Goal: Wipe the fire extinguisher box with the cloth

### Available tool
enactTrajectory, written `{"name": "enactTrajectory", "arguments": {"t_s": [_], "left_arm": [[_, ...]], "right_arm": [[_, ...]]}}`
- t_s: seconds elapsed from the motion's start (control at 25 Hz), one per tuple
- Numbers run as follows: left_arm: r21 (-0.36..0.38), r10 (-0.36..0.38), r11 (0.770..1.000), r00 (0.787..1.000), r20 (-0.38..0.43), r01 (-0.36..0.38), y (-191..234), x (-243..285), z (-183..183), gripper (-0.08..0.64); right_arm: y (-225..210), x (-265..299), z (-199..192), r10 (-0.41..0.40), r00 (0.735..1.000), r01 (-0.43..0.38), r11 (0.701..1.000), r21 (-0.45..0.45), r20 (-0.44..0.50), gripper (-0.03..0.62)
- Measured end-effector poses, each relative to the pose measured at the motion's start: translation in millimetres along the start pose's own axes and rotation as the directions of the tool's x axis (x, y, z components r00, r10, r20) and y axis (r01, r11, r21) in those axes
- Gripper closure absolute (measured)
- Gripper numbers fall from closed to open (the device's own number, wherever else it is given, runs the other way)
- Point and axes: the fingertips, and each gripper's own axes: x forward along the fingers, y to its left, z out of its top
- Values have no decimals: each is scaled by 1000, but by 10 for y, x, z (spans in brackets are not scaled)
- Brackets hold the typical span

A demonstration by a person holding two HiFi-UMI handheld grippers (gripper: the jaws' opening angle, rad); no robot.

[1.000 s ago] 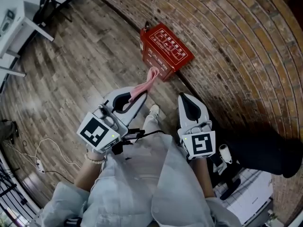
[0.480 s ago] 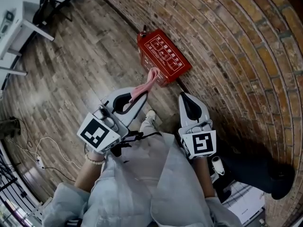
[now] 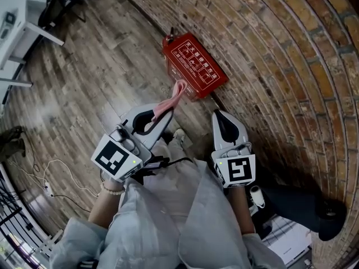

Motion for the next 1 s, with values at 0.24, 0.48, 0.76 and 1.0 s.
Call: {"name": "enactTrajectory", "arguments": {"t_s": [0.24,0.48,0.76,1.0], "left_arm": [[-11,-17,1000,1000,-19,17,197,118,-43,549],[15,-58,998,996,-73,59,456,220,-144,549],[11,-84,996,990,-114,86,742,318,-326,549],[22,-96,995,983,-156,100,1089,512,-619,549]], "right_arm": [[-94,125,-75,-36,999,36,999,25,-21,583],[-173,370,-167,-85,996,87,995,58,-34,583],[-175,655,-291,-111,992,115,991,71,-56,583],[-282,876,-553,-136,987,143,987,76,-87,583]]}}
